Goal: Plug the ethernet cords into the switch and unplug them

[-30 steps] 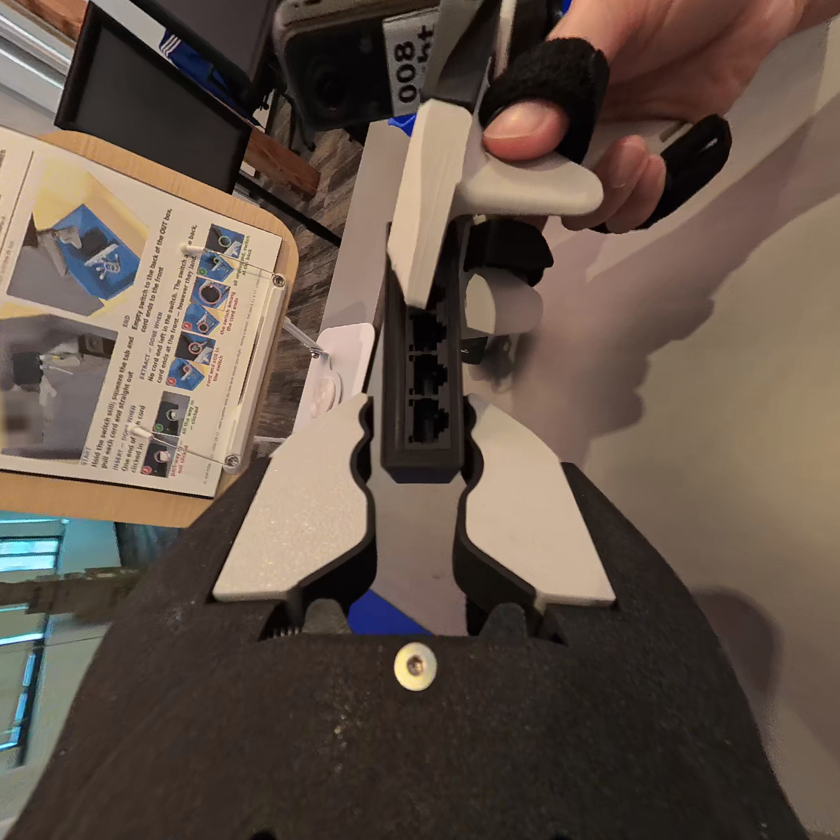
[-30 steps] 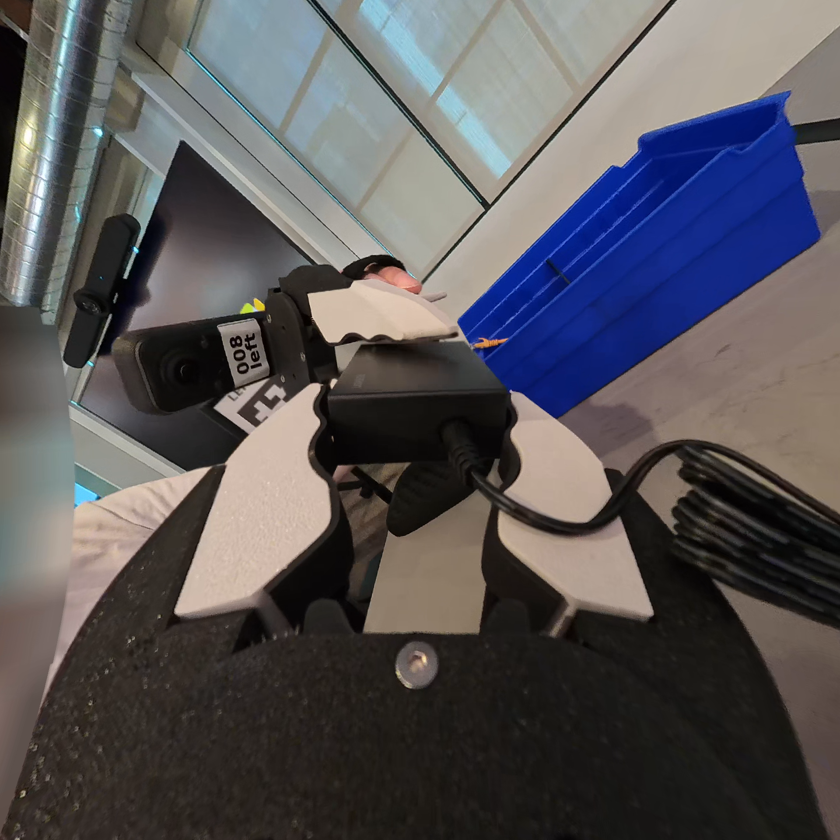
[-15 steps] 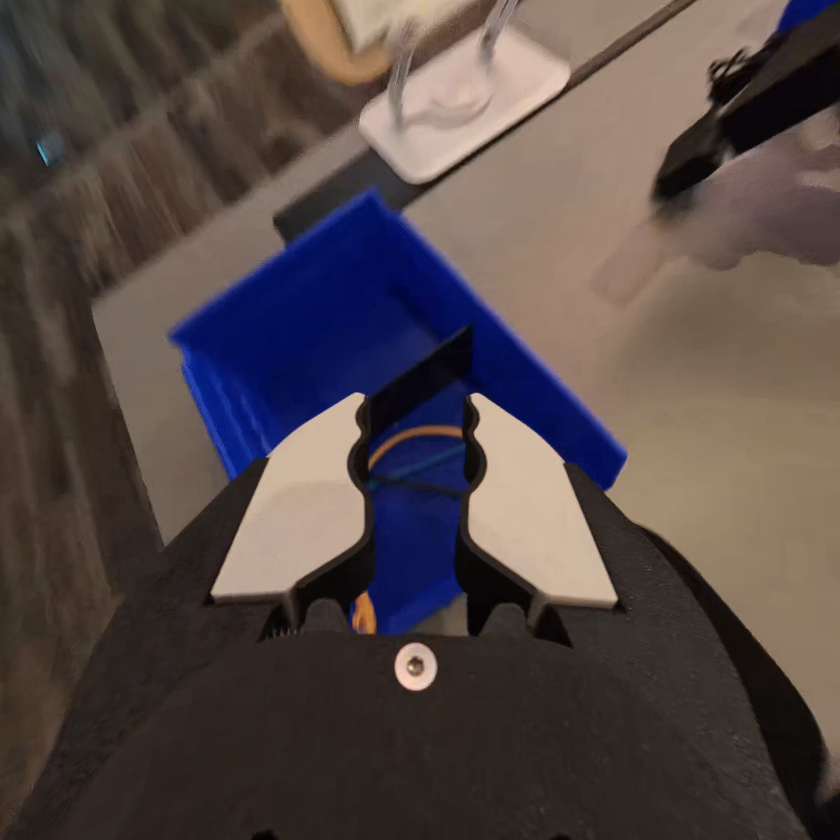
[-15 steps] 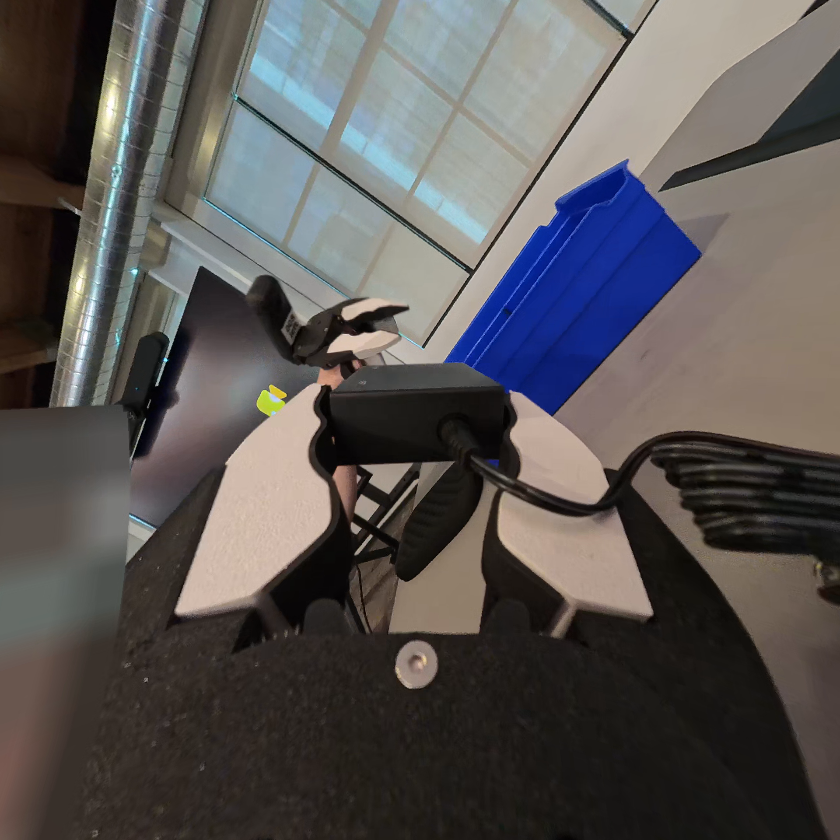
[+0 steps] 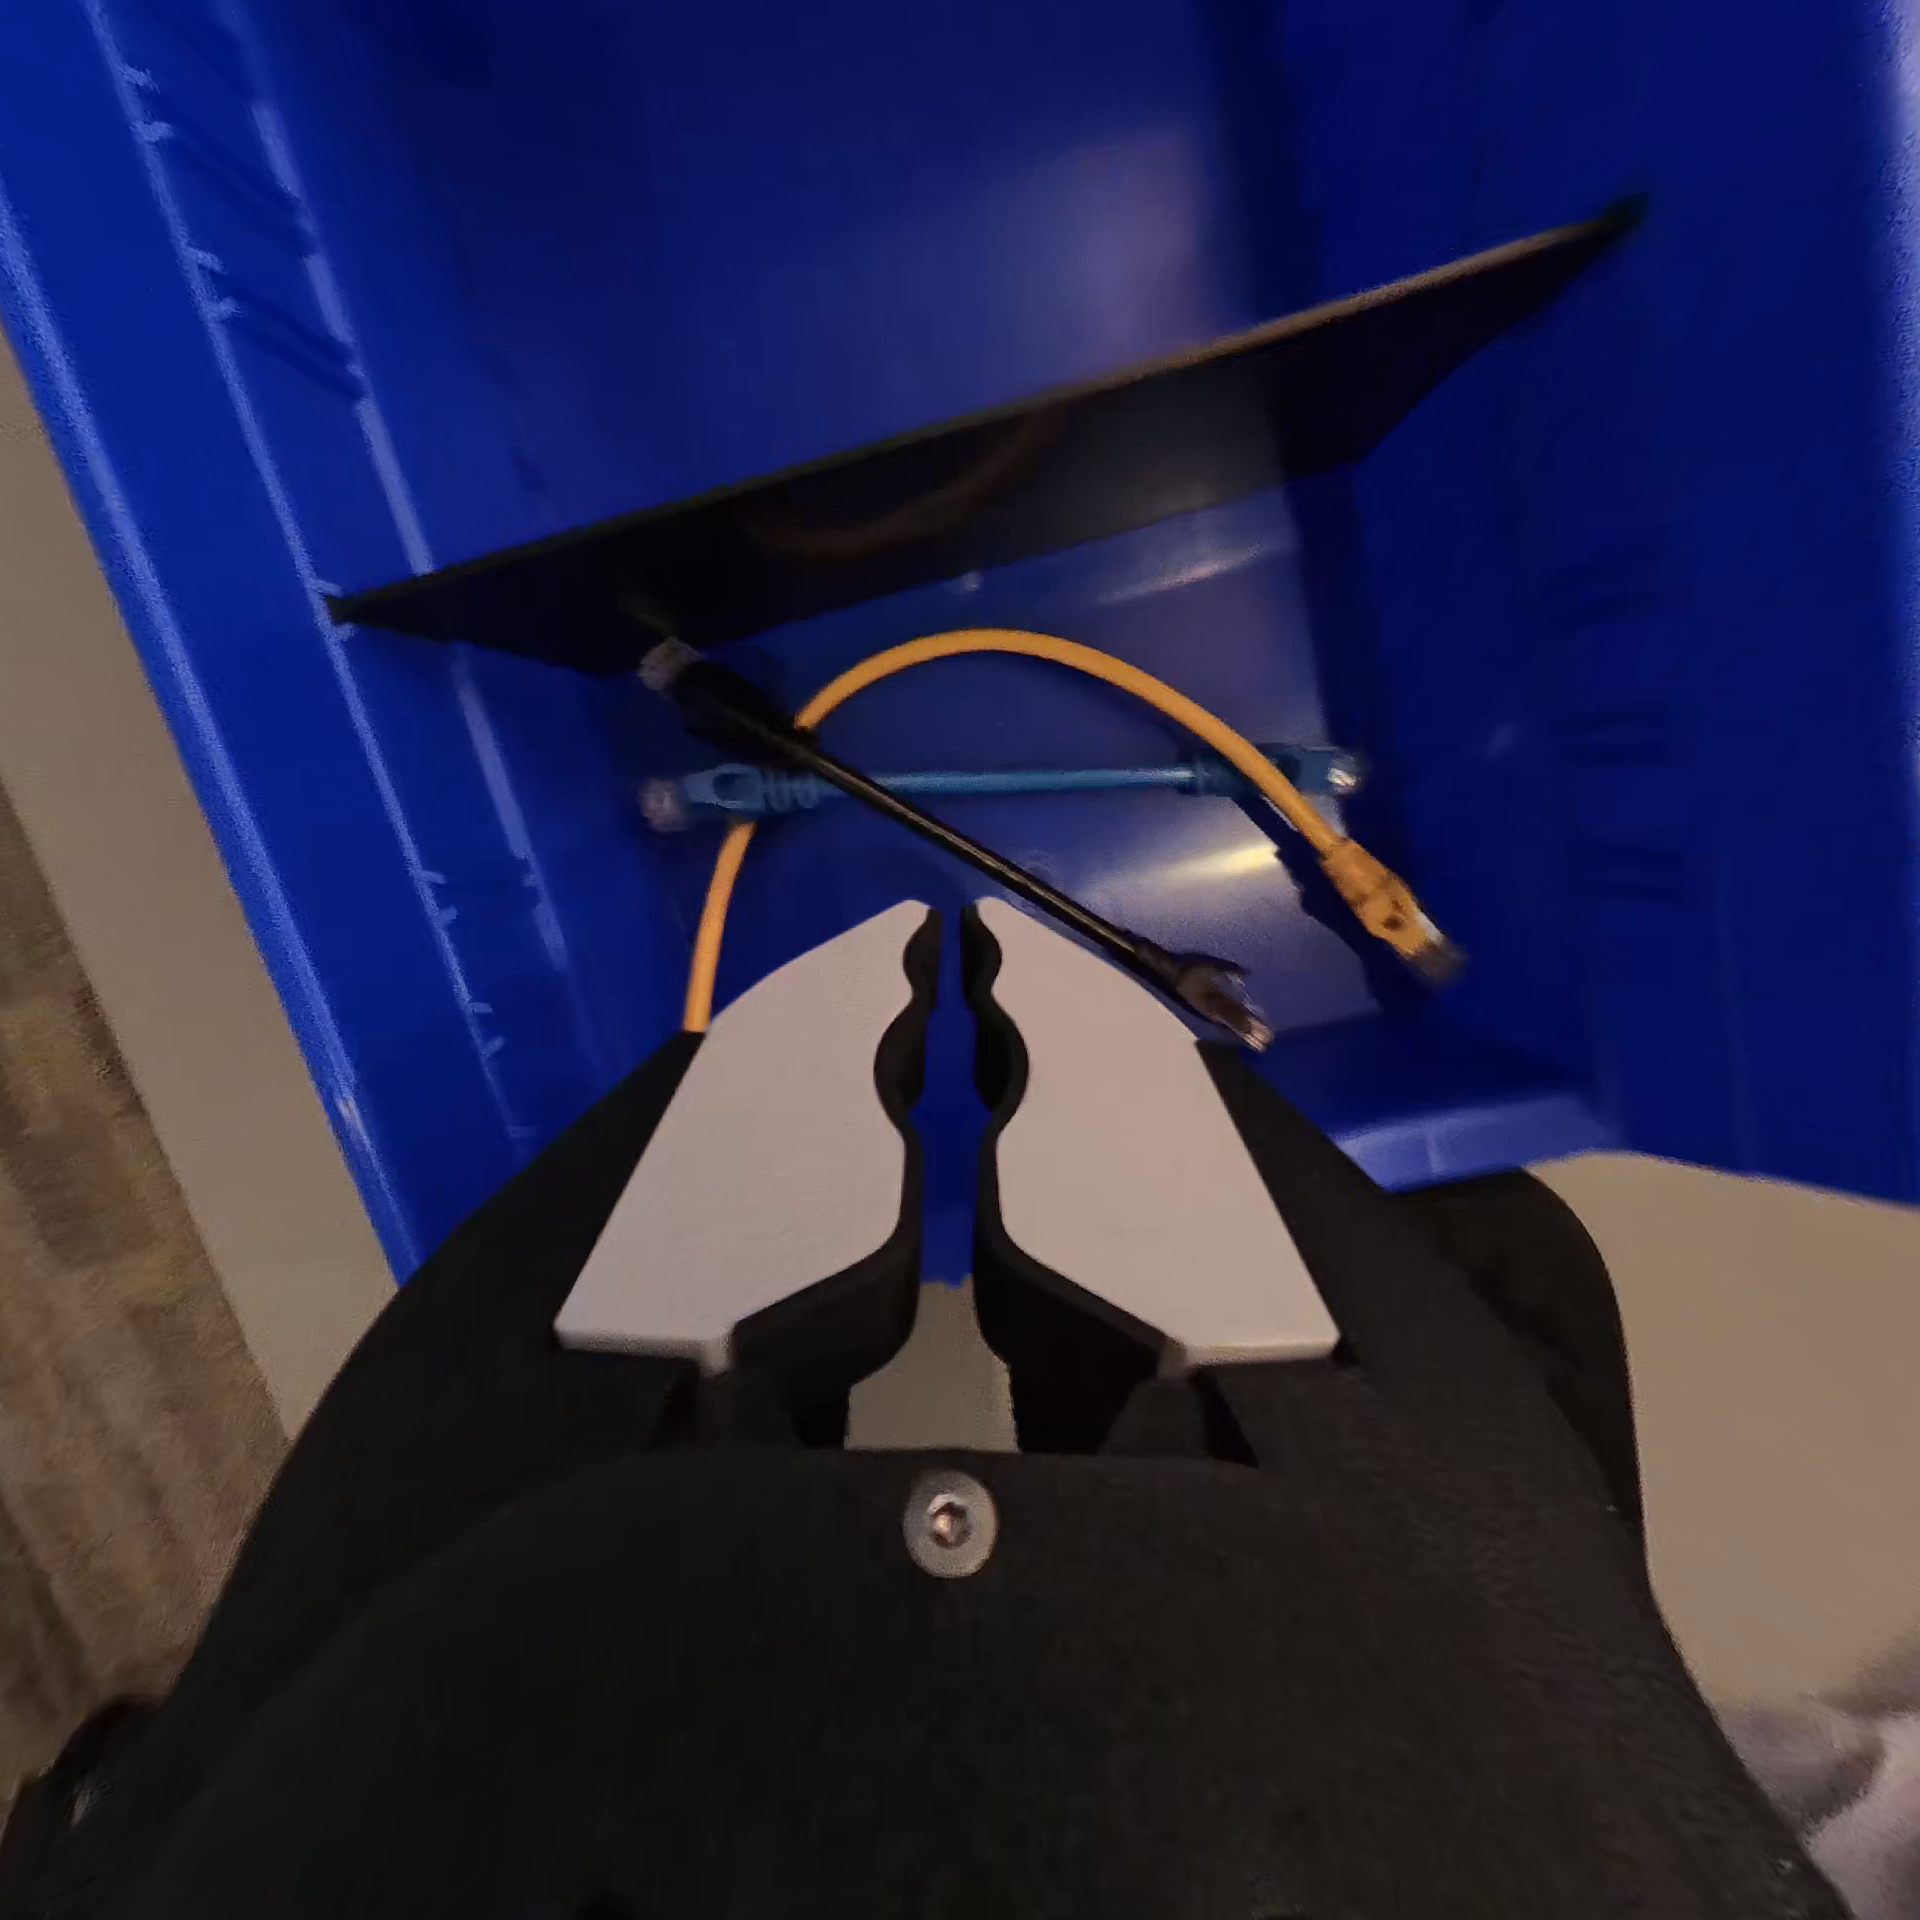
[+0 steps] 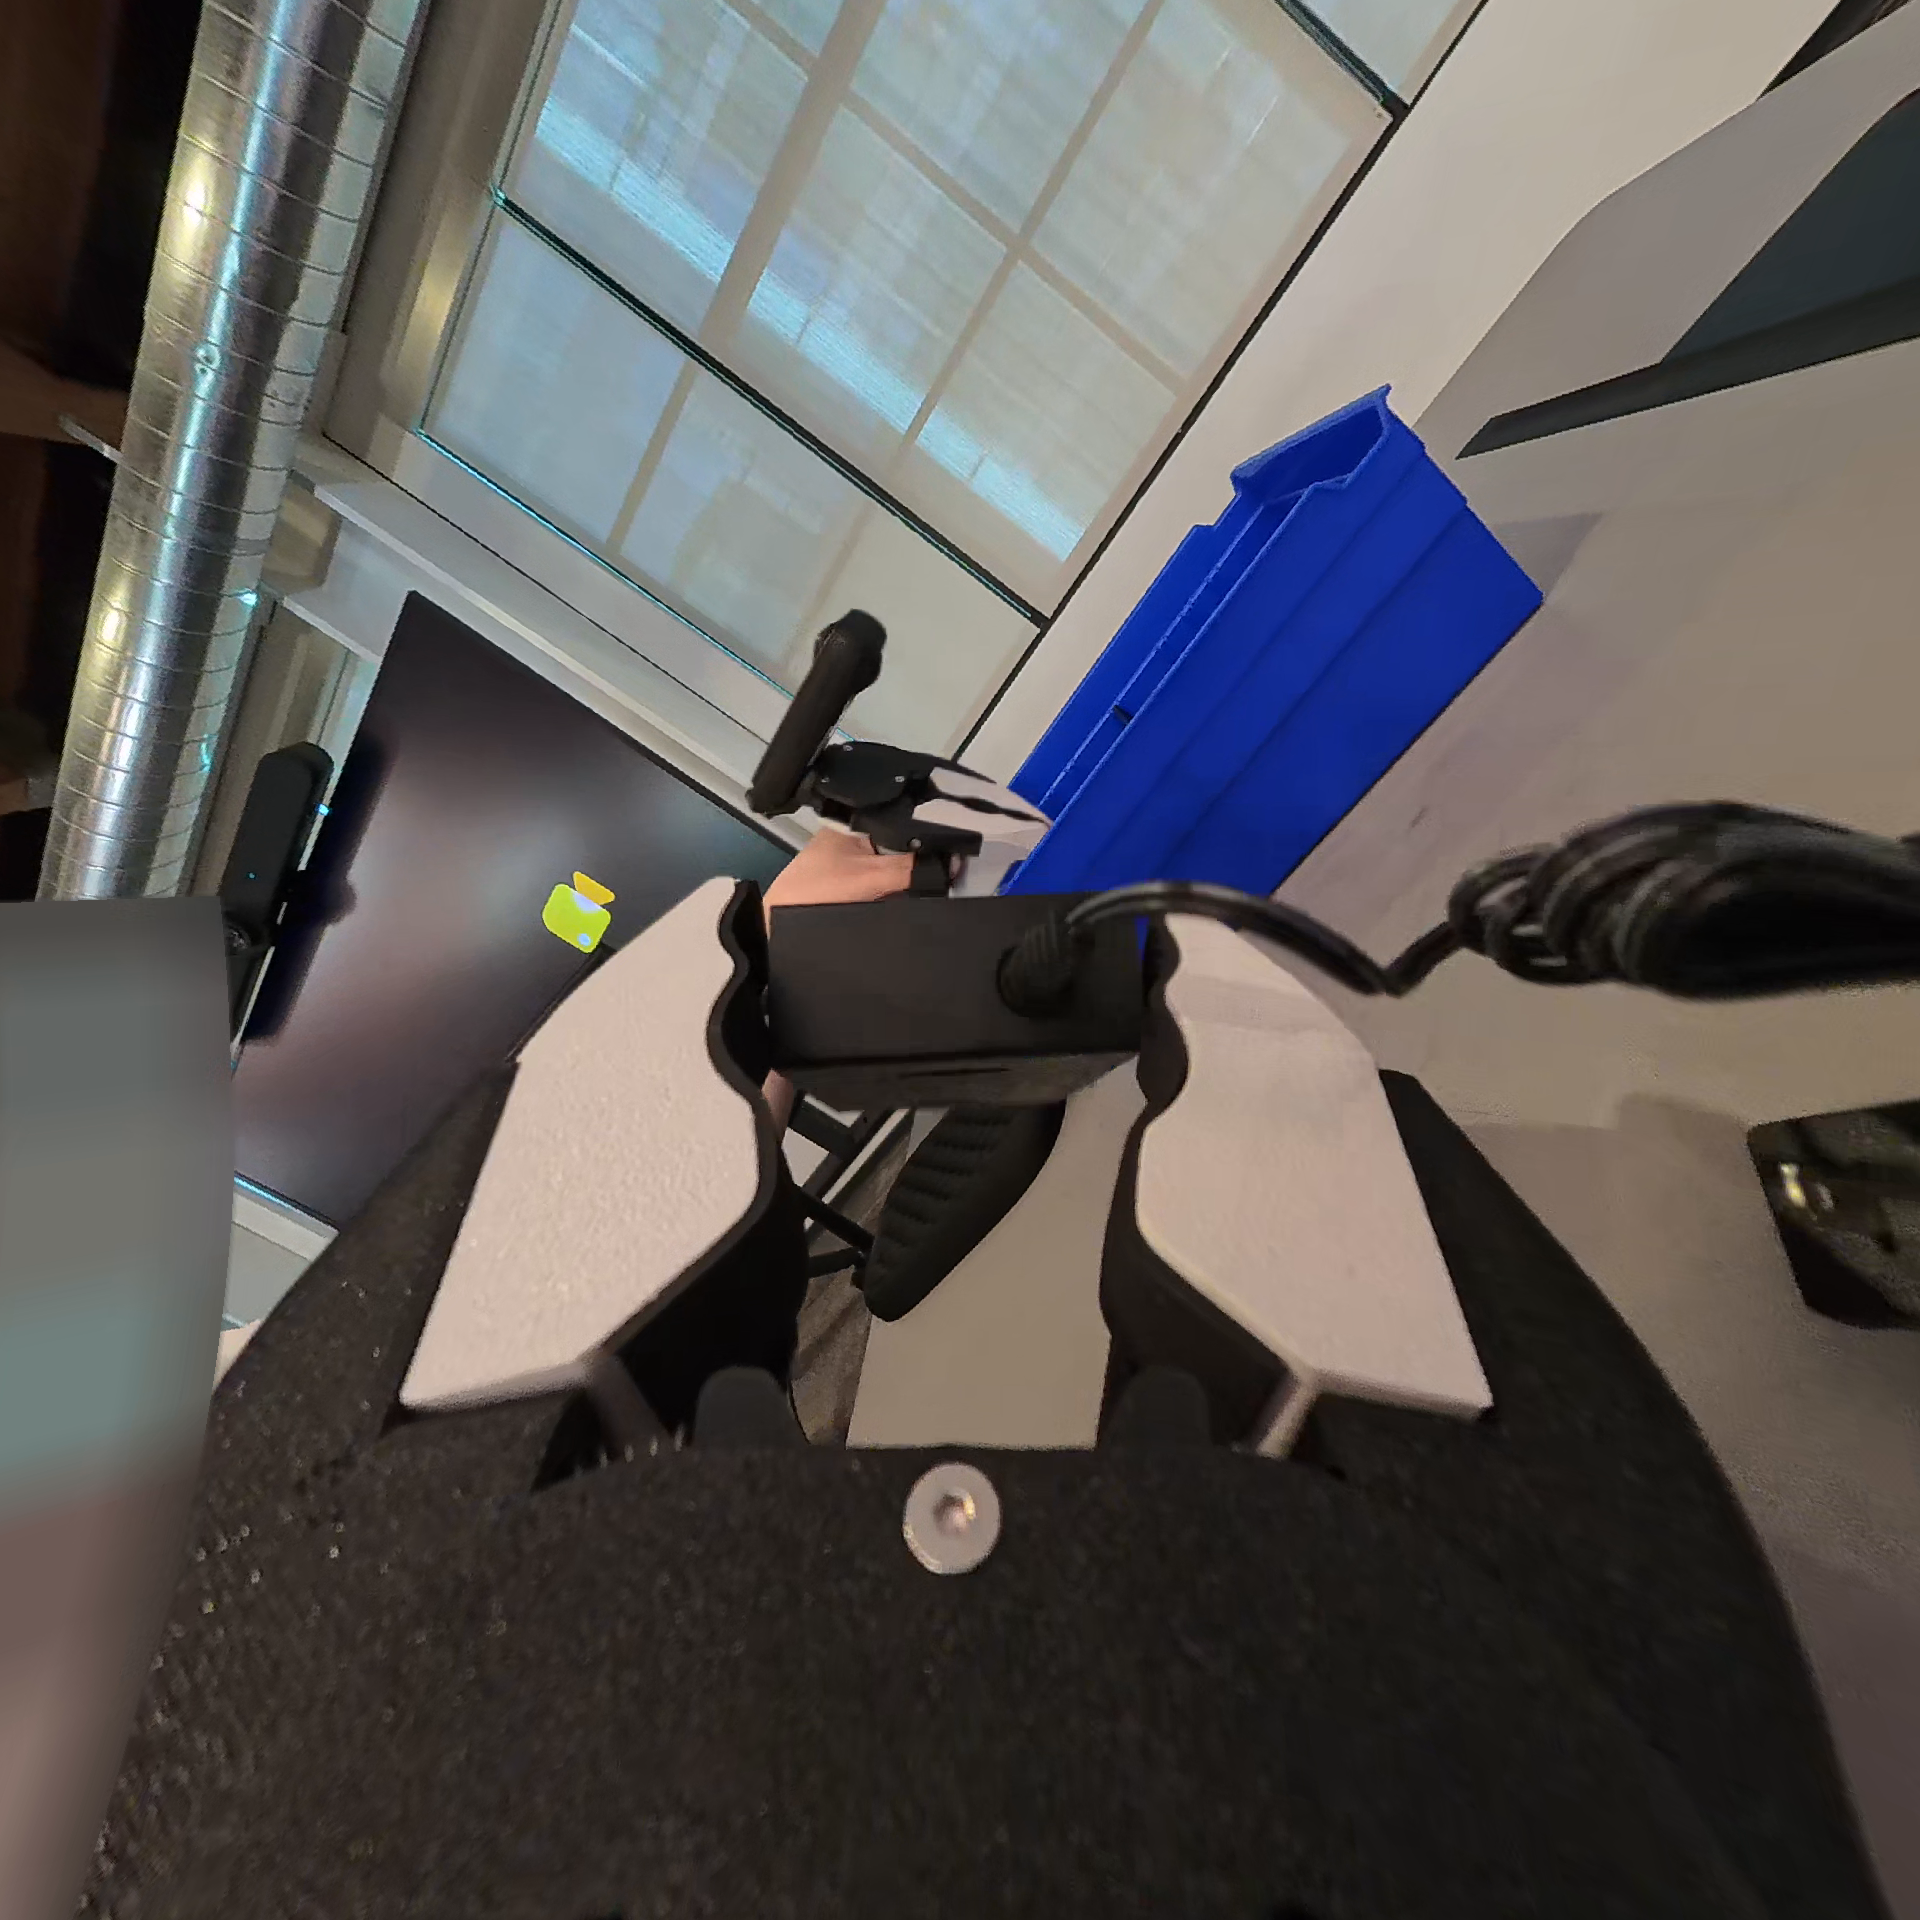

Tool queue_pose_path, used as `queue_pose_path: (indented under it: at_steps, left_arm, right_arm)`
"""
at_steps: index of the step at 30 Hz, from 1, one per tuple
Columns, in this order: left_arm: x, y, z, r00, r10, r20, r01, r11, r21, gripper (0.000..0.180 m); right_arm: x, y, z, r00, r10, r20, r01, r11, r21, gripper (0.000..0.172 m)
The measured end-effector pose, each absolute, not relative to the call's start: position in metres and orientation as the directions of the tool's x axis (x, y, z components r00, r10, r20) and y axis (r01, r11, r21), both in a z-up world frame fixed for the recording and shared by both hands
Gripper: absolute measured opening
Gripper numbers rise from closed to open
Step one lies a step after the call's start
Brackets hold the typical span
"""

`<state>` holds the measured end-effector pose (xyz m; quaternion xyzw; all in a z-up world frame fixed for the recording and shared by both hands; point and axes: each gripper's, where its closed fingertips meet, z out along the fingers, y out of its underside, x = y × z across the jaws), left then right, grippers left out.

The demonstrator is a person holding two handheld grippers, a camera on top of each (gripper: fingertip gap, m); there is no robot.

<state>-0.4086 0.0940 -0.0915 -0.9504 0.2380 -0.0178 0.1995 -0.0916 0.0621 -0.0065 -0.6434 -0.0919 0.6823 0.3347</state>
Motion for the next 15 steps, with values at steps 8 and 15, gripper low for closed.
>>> queue_pose_path:
  at_steps: [8,15]
  left_arm:
    - [-0.405,0.107,-0.12,0.937,-0.35,-0.003,-0.334,-0.89,-0.31,0.02]
    - [-0.403,0.11,-0.118,0.935,-0.351,-0.053,-0.348,-0.873,-0.342,0.017]
  right_arm:
    - [-0.093,0.06,-0.009,0.085,0.59,-0.803,-0.3,-0.754,-0.585,0.068]
    - [-0.083,0.066,-0.029,0.139,0.57,-0.81,-0.274,-0.764,-0.584,0.006]
